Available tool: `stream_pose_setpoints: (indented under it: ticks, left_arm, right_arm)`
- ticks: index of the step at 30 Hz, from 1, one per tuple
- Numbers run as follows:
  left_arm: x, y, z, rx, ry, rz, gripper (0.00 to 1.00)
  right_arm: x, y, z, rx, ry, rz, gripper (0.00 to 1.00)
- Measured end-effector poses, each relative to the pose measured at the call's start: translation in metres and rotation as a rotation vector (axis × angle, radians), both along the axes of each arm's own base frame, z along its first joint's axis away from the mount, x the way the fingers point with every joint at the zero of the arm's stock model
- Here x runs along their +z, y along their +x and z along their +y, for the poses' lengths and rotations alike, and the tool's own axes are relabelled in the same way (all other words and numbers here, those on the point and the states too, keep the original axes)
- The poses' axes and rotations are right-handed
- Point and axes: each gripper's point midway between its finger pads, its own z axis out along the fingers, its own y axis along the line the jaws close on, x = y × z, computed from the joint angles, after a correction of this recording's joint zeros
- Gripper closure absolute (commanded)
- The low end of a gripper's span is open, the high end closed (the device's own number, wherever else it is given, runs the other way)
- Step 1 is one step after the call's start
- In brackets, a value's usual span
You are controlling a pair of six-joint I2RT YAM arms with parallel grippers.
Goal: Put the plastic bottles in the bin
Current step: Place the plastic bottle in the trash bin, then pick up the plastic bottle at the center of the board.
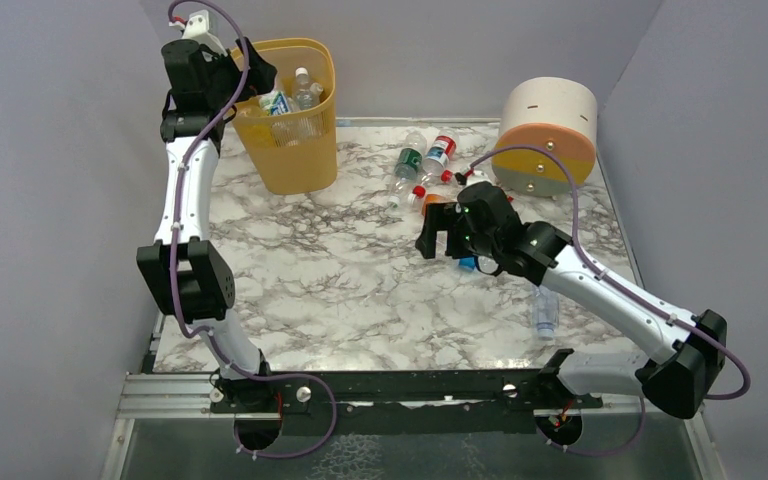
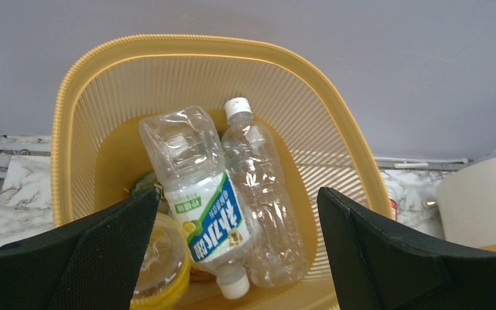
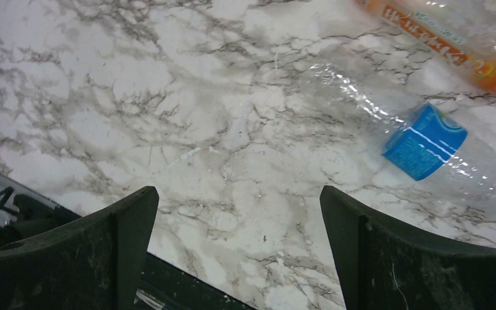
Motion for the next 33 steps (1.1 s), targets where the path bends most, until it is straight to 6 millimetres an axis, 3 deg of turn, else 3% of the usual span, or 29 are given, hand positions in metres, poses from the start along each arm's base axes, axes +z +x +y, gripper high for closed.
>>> stream_pose_setpoints:
  ticks: [5, 9, 22, 25, 33]
  left_arm:
    - [0.034, -0.046, -0.018, -0.058, -0.044, -0.051, 0.01]
    - [0.037, -0.078, -0.036, -0.113, -0.083, -0.052, 0.01]
    - [-0.064, -0.142, -0.112, -0.297, -0.167, 0.191, 0.01]
    - [-0.068, -0.152, -0.121, -0.324, -0.16, 0.201, 0.01]
    - [-0.075, -0.159, -0.123, -0.334, -0.139, 0.207, 0.01]
  right_arm:
    - [-0.016, 0.023, -0.023, -0.076, -0.043, 0.029, 0.0]
    - [-0.032, 0.038, -0.039, -0.12, -0.081, 0.052, 0.0]
    - [-0.11, 0.071, -0.057, -0.129, -0.306, 0.124, 0.0]
    - [-0.115, 0.075, -0.057, -0.112, -0.326, 0.113, 0.0]
    - [-0.122, 0.088, -0.051, -0.052, -0.358, 0.067, 0.01]
